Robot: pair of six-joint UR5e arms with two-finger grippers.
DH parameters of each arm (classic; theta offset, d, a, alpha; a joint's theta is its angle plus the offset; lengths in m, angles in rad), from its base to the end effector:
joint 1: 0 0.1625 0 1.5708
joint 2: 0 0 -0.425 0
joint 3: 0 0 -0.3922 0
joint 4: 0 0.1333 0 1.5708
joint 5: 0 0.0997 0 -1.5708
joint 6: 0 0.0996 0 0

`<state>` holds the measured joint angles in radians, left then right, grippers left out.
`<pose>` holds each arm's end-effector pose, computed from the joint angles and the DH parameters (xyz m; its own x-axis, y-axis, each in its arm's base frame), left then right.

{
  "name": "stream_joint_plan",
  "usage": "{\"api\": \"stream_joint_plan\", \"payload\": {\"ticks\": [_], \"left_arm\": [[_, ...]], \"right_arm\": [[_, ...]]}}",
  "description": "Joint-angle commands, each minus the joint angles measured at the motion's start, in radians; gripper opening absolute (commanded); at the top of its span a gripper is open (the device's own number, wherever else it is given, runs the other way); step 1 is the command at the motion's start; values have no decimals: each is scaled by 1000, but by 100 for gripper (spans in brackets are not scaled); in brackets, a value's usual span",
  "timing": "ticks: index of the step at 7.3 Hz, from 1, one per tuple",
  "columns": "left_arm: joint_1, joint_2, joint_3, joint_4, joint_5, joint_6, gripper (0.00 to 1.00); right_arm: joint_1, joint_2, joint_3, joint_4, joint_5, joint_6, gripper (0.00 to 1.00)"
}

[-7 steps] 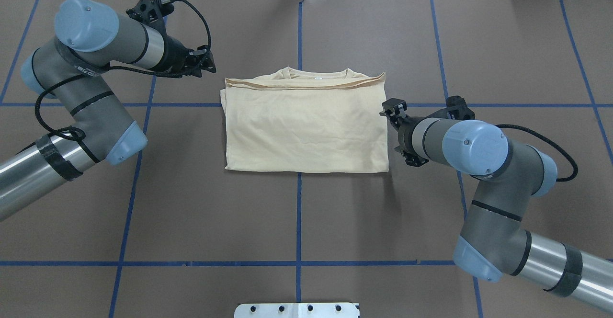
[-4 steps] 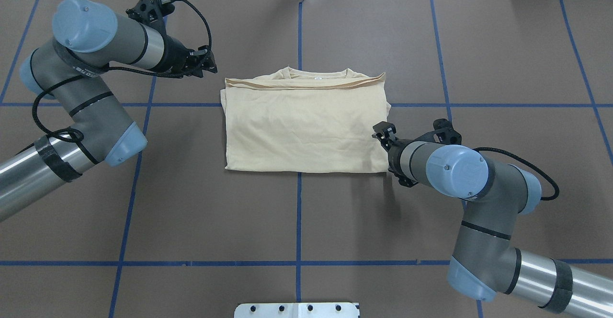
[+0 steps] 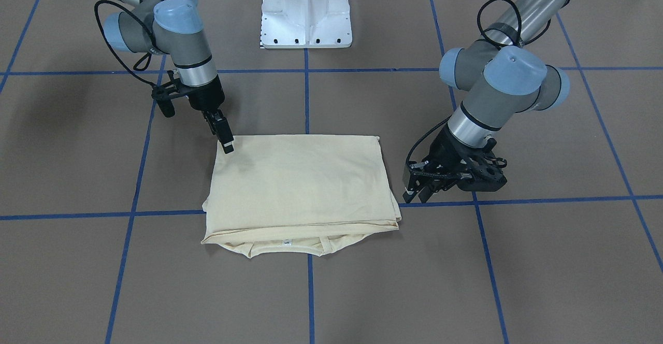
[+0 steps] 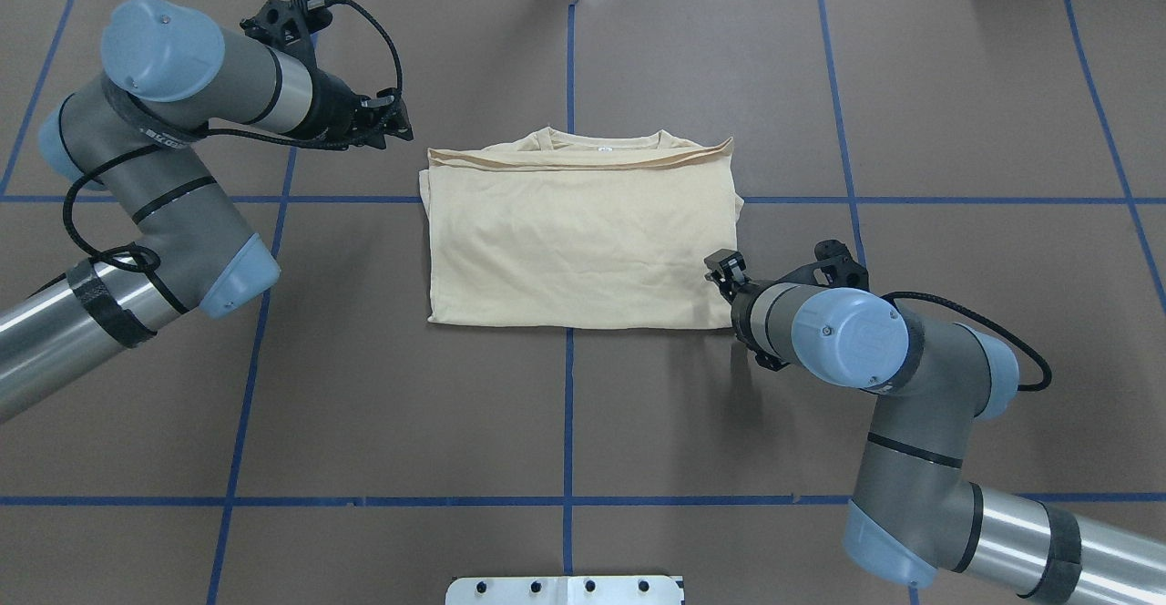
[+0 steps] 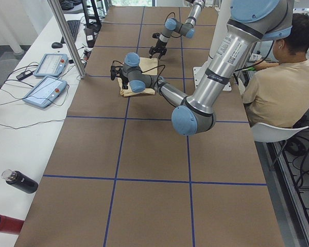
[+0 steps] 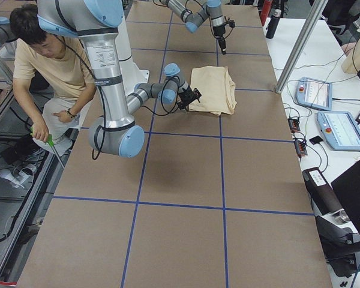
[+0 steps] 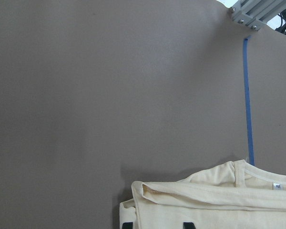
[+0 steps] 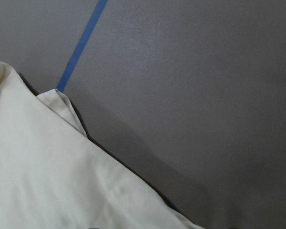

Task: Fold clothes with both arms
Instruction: 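Move the right gripper to the folded shirt's side edge nearest it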

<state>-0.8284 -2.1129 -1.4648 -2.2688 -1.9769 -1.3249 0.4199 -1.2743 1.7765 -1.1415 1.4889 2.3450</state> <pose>0.4039 -0.5792 0.3092 0.3832 -0.0869 -0.9196 0.3522 0.9341 0.0585 -0.4967 -0.3767 0.3594 0.0636 0.7915 0.6079 -0.7143 0.4615 -0.5262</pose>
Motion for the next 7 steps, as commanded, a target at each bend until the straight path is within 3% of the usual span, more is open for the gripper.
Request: {"api": "stream_joint_plan", "payload": {"ticks": [1, 2, 3, 5, 7], "left_arm": [[0, 1, 3, 0, 1, -2, 46], [0, 1, 1, -2, 1, -4, 46], [0, 1, 0, 0, 1, -5, 46], [0, -4, -5, 0, 1, -8, 46], [0, -9, -31, 2, -5, -14, 46]], "right_arm": [[-4, 9, 4, -47, 4, 0, 40], [-4, 10, 14, -63, 7, 0, 10], [-3, 10, 15, -64, 8, 0, 0], [2, -19, 87, -86, 45, 0, 0], [-60, -25, 286, -354, 114, 2, 0]]}}
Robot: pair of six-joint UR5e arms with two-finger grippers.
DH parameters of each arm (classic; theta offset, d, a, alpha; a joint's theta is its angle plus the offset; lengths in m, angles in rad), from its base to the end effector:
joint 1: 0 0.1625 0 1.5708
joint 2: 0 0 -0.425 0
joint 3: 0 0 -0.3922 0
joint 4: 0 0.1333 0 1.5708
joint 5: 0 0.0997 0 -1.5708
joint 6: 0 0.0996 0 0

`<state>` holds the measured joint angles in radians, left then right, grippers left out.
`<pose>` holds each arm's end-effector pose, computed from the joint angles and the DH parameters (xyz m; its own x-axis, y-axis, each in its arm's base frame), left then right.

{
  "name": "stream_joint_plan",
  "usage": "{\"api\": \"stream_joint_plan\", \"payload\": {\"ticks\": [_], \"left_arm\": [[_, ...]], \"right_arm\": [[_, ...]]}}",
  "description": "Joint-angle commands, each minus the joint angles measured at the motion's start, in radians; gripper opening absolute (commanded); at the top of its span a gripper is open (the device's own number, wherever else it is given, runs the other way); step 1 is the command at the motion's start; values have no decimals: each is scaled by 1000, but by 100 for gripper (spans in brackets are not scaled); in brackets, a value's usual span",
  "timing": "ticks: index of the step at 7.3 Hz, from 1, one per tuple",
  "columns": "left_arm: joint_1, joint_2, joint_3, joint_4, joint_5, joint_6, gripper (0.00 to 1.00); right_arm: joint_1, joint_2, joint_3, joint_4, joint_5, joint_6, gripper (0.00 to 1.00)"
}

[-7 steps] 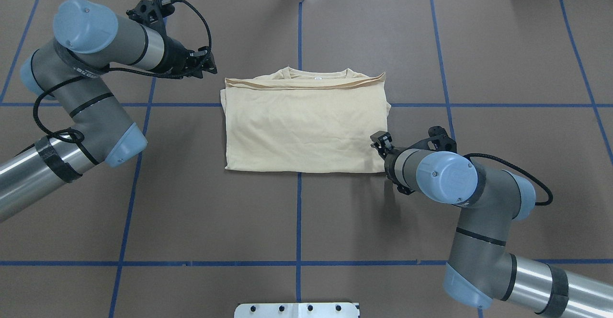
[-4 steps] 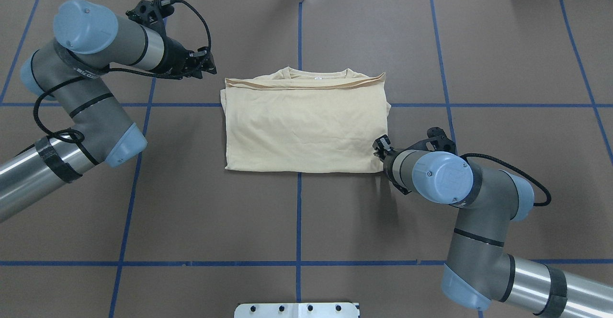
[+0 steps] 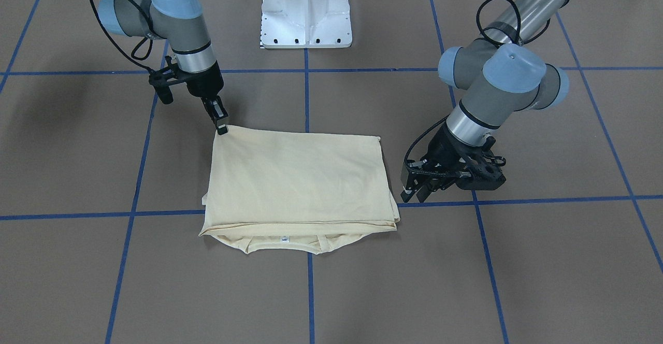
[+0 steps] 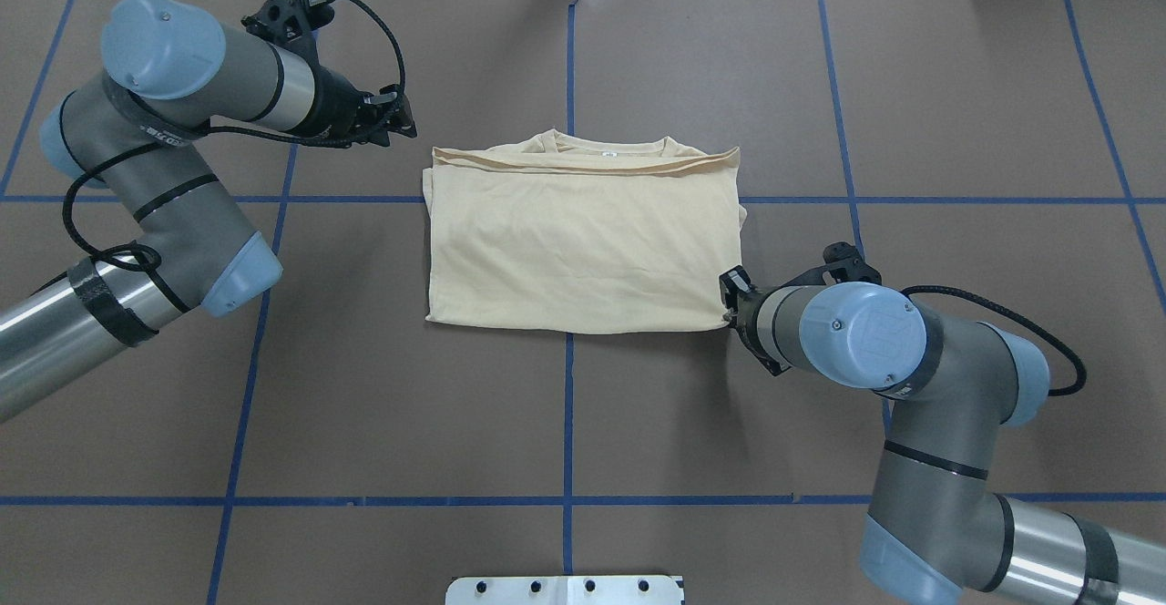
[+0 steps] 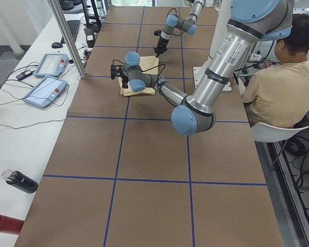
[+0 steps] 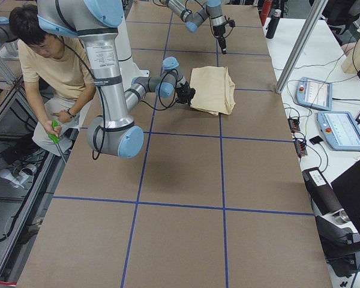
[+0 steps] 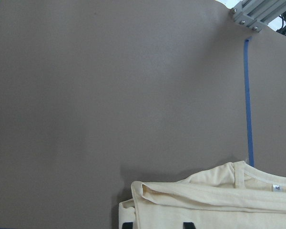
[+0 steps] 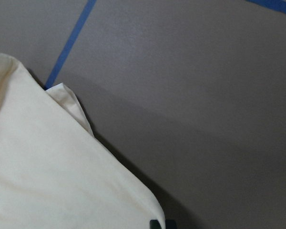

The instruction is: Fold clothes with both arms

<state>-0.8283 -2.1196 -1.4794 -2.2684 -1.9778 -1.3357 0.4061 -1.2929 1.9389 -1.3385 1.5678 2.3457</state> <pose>0.4025 -0.5774 0.2976 0.3662 -0.0826 -0.9269 0.3563 0.9326 0.0576 -0.4709 -0.3479 0.3219 0.1412 0.8223 0.5512 -0.6941 0.4793 -0.5371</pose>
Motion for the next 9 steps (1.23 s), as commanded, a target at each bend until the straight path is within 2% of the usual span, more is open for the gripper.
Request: {"api": "stream_joint_plan", "payload": {"ticks": [1, 3, 4, 5, 6, 7, 8, 9], "left_arm": [[-2, -2, -25, 3, -6, -28, 45], [0, -6, -67, 16, -42, -84, 45], [0, 0, -109, 15, -117, -159, 46], [11, 1, -131, 14, -130, -236, 47], [67, 4, -163, 15, -109, -313, 50], [116, 13, -208, 18, -87, -386, 54], [203, 89, -281, 21, -11, -464, 58], [288, 165, -347, 64, 105, -493, 59]], "right_arm": [[-155, -3, 187, -271, 34, 13, 0], [-360, -63, 315, -367, 37, 15, 0], [-442, -84, 318, -369, 12, 32, 22], [-487, -107, 325, -367, -56, 85, 99], [-471, -106, 350, -367, -70, 89, 100], [-393, -111, 401, -367, -63, 87, 100], [-301, -88, 403, -366, -60, 83, 100], [-177, -33, 382, -360, -54, 45, 100]]}}
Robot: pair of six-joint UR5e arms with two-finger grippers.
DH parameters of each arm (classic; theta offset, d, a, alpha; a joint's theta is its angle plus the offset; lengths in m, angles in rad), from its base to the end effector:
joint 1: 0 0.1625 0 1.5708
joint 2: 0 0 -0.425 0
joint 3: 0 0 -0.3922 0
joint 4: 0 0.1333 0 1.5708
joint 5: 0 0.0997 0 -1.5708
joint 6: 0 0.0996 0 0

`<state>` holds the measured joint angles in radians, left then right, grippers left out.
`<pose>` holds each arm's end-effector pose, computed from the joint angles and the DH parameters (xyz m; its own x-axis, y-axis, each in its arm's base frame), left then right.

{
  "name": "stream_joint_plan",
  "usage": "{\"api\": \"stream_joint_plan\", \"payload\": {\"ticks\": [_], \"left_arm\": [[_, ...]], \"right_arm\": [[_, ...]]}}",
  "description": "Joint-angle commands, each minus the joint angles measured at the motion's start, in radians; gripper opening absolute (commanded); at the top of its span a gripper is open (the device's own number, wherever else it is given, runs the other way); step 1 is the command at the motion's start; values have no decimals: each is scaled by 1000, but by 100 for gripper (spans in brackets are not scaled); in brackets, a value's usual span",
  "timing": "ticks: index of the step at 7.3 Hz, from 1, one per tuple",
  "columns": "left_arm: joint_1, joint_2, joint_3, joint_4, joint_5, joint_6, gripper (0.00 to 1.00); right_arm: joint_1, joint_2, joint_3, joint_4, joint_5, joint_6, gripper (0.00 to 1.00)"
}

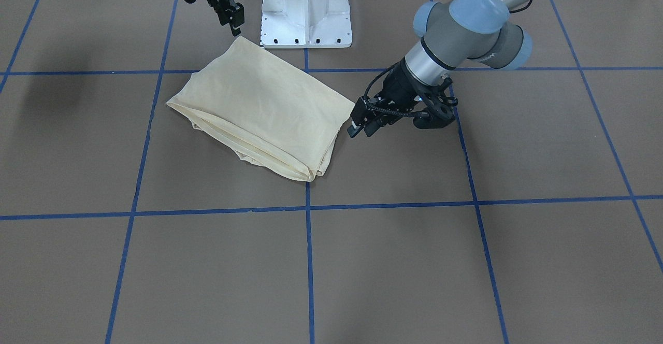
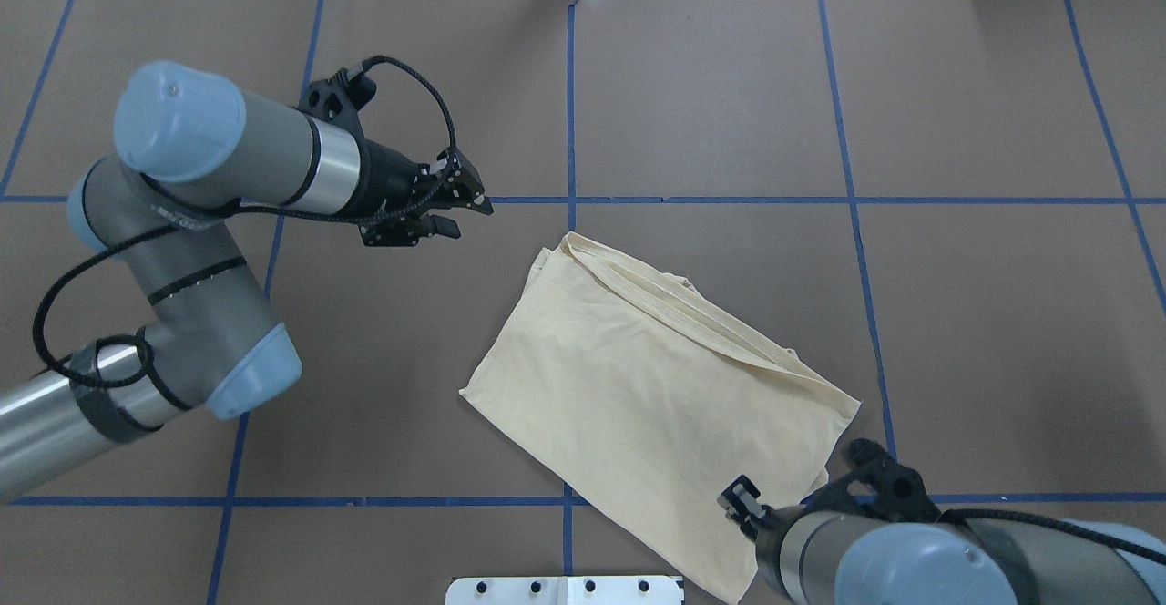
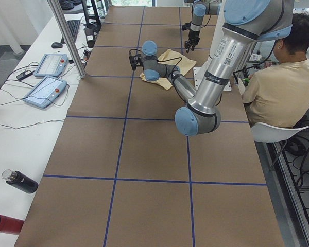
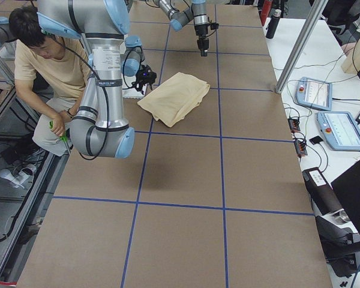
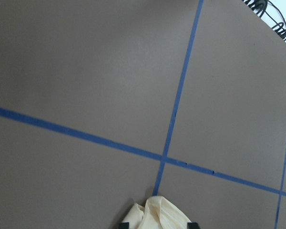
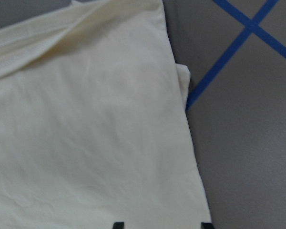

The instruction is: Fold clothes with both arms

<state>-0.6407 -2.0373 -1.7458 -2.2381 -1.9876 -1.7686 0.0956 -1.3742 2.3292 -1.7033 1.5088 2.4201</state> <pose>0.4408 -0.4446 0.2347 0.1578 -0.3418 -0.9264 0.2694 0.9175 -0.2926 -0.4349 -0.1818 0.2537 0.3419 0.7856 0.5157 -0.6013 0.6046 -0.5224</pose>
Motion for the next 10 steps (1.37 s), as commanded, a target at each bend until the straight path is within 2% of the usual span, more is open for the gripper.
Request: {"api": "stream_joint_plan", "payload": {"ticks": [1, 2, 3, 4, 5, 10], "left_arm": [[181, 88, -98, 134, 189, -93, 64], [278, 77, -98, 211, 279, -168, 65], [301, 80, -92, 224, 286, -178, 65], [335, 81, -74, 230, 306, -184, 65], [338, 77, -69, 232, 306, -184, 64], [331, 63, -44, 227, 340, -166, 59]], "right_arm": [[268, 132, -92, 7, 64, -152, 100], [380, 199, -196, 16, 120, -224, 100], [456, 234, -318, 98, 151, -331, 100], [495, 233, -441, 263, 180, -363, 100], [507, 234, -521, 368, 180, -365, 100], [507, 230, -531, 378, 182, -365, 100]]}}
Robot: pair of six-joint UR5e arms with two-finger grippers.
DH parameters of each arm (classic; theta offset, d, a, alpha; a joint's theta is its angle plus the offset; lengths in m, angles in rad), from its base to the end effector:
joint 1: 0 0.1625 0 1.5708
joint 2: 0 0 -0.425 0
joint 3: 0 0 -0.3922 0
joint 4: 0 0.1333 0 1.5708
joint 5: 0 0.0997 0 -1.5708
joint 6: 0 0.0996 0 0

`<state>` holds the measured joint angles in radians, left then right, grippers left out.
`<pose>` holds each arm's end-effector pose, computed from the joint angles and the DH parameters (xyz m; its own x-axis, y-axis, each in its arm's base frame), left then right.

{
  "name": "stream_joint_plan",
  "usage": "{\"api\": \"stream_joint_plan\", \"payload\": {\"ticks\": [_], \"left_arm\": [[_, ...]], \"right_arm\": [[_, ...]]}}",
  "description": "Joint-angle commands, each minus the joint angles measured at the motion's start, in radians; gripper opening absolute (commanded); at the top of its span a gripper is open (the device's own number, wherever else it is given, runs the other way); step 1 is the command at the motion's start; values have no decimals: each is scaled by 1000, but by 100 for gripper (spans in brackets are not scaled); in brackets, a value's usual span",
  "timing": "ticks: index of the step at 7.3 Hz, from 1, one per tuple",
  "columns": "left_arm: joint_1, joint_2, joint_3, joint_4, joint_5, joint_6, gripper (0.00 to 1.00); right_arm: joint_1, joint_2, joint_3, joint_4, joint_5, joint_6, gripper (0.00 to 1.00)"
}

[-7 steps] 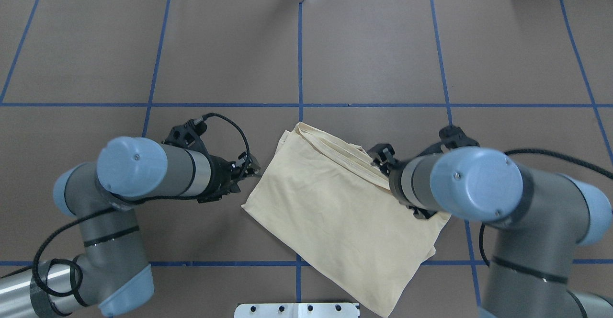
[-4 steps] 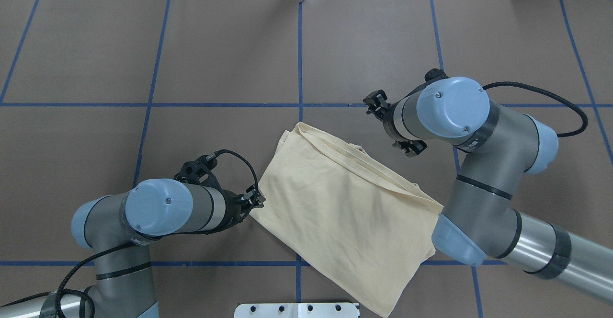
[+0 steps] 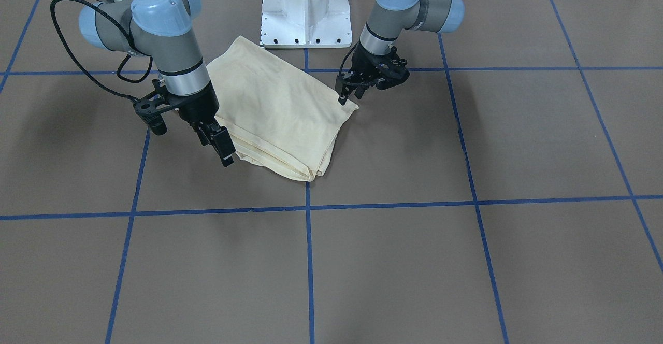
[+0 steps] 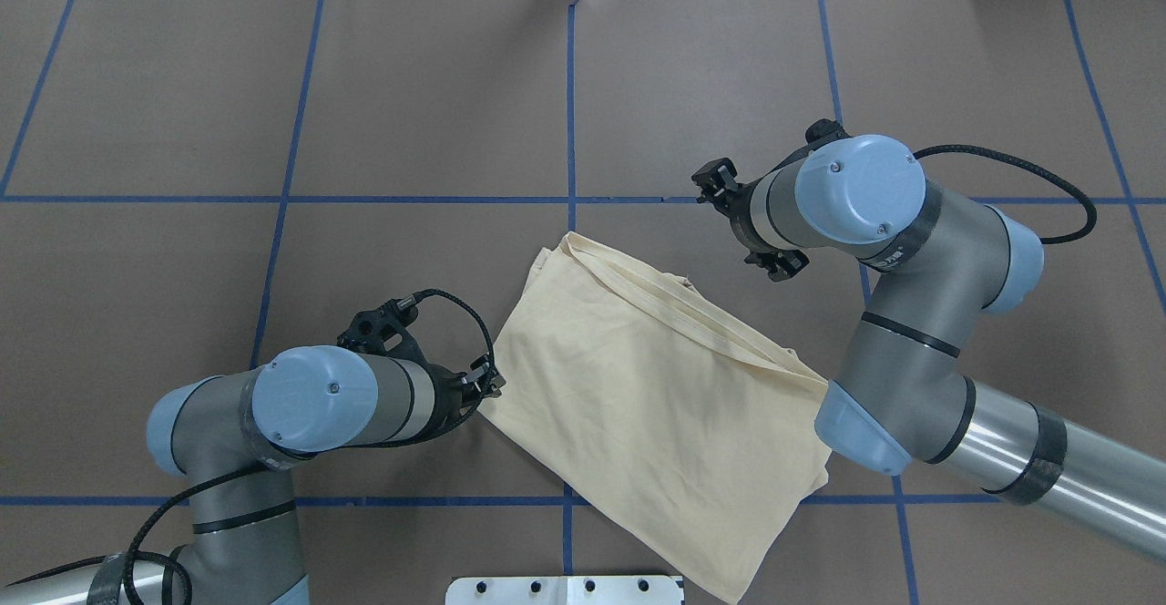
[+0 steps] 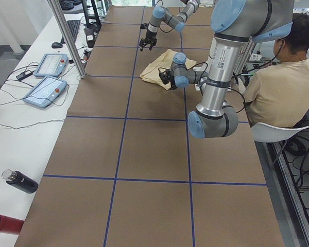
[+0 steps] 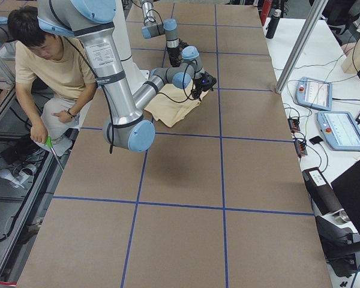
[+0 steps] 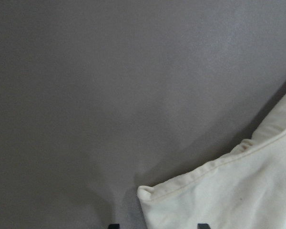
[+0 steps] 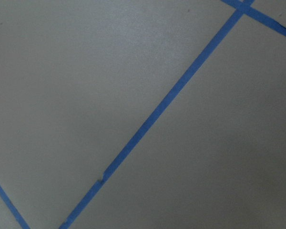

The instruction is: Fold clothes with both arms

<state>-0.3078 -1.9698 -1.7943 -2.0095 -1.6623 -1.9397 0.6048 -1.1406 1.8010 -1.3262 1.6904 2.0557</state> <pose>0.5522 -0.3059 0.2868 0.3522 -0.4888 -0.7981 0.3781 0.8544 -0.3563 -0.4462 -0.4560 0.2909 0.2224 0.7163 0.6614 -0.6680 0.6061 -0.4318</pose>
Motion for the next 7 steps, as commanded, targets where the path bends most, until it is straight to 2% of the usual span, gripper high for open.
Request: {"api": "stream_joint_plan", "payload": {"ticks": [1, 3, 4, 5, 6, 7], "left_arm": [[-2, -4, 9, -5, 15, 4, 57], [-2, -9, 18, -8, 13, 2, 55], [-2, -11, 18, -8, 15, -5, 42], [-4, -11, 18, -8, 15, -8, 17], [-2, -12, 18, -8, 15, -8, 0], [-7, -12, 18, -8, 16, -7, 0]], "right_arm": [[-5, -2, -14, 2, 0, 0, 100], [-7, 1, -37, 2, 2, 0, 100], [-10, -1, -43, 2, 2, 0, 100], [-11, 1, -43, 4, 2, 1, 100], [-16, -1, -43, 4, 2, 0, 100], [-17, -2, -43, 4, 2, -2, 100]]}}
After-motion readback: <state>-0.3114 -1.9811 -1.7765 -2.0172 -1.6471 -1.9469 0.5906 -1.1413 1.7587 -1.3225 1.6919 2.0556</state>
